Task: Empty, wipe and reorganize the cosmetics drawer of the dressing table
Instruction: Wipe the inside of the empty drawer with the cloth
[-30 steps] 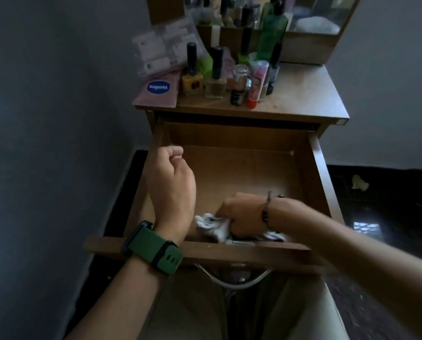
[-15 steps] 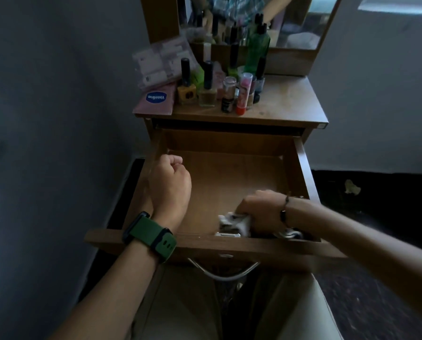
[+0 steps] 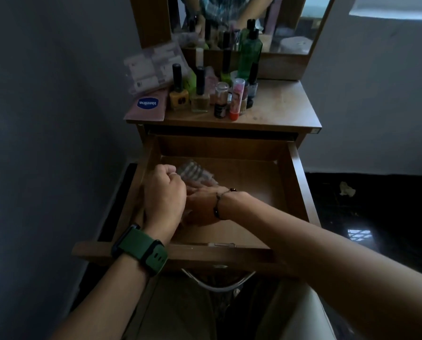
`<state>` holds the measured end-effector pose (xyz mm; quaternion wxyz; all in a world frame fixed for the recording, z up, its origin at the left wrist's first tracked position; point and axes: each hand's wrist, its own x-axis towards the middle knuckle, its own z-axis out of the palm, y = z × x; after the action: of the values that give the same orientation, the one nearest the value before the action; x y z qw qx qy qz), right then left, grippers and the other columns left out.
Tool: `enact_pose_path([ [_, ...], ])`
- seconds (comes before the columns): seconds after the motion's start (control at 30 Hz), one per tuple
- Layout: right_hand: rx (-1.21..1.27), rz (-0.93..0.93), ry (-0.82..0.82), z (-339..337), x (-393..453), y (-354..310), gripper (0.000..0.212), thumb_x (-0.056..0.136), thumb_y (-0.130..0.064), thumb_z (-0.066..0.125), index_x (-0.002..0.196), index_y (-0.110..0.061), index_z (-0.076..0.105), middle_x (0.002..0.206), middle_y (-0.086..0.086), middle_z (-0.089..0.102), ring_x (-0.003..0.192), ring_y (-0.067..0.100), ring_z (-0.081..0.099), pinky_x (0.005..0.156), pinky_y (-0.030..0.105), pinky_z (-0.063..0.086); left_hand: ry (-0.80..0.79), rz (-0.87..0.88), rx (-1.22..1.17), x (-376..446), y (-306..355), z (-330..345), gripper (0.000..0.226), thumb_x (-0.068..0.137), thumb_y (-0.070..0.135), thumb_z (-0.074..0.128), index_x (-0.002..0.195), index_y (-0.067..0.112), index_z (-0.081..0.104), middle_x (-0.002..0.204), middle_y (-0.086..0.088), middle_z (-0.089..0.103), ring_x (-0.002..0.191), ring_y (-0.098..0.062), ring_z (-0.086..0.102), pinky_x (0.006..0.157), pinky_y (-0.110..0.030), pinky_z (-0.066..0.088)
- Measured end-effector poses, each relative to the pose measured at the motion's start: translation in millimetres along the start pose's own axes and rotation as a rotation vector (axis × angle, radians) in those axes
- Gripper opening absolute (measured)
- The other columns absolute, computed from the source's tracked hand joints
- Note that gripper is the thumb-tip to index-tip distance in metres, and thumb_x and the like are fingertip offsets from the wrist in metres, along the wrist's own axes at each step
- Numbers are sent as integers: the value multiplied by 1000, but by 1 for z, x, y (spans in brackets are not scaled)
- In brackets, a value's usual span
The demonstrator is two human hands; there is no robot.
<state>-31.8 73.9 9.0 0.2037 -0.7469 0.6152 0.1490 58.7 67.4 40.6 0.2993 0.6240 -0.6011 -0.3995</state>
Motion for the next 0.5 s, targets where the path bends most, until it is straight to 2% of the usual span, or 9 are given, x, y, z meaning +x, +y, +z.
enact_pose_path([
  [0.07, 30, 134, 28, -8, -4, 19, 61, 94, -46, 40, 147, -28, 16, 157, 4, 13, 143, 26, 19, 114, 43, 21, -28, 2, 19, 3, -3, 2, 31, 96, 12, 35, 121, 12, 53, 120, -5, 56, 82, -12, 50, 60, -23, 36],
  [0.13, 64, 258, 66, -16, -10, 45, 58, 95, -42, 41, 147, -27, 19, 153, 7, 27, 137, 27, 33, 107, 39, 32, -45, 15, 55, 5, -5, 4, 31, 95, 13, 35, 120, 12, 53, 120, -10, 58, 88, -22, 55, 65, -28, 39],
  [0.2, 24, 298, 81, -15, -17, 64, 58, 93, -42, 44, 145, -30, 21, 152, 6, 30, 134, 29, 38, 103, 43, 38, -54, 26, 84, 6, -6, 6, 31, 95, 14, 35, 119, 13, 54, 119, -13, 59, 99, -31, 58, 70, -33, 43],
  [0.27, -19, 329, 108, -4, -27, 78, 59, 91, -43, 46, 144, -31, 23, 152, 4, 29, 132, 30, 41, 100, 45, 41, -54, 30, 104, 6, -8, 6, 30, 95, 14, 35, 118, 13, 55, 118, -13, 59, 103, -32, 58, 77, -36, 47],
  [0.4, -178, 462, 162, 5, -56, 94, 49, 95, -33, 39, 142, -25, 24, 140, 13, 40, 120, 34, 51, 92, 42, 43, -49, 34, 120, 3, -8, 5, 30, 96, 15, 36, 120, 14, 54, 121, -10, 57, 99, -25, 57, 69, -29, 41],
  [0.5, -274, 419, 154, 3, -65, 83, 49, 96, -27, 38, 142, -21, 23, 127, 13, 53, 114, 33, 54, 80, 37, 46, -49, 45, 120, 1, -7, 4, 31, 96, 16, 36, 122, 15, 54, 123, -7, 56, 91, -18, 53, 56, -24, 37],
])
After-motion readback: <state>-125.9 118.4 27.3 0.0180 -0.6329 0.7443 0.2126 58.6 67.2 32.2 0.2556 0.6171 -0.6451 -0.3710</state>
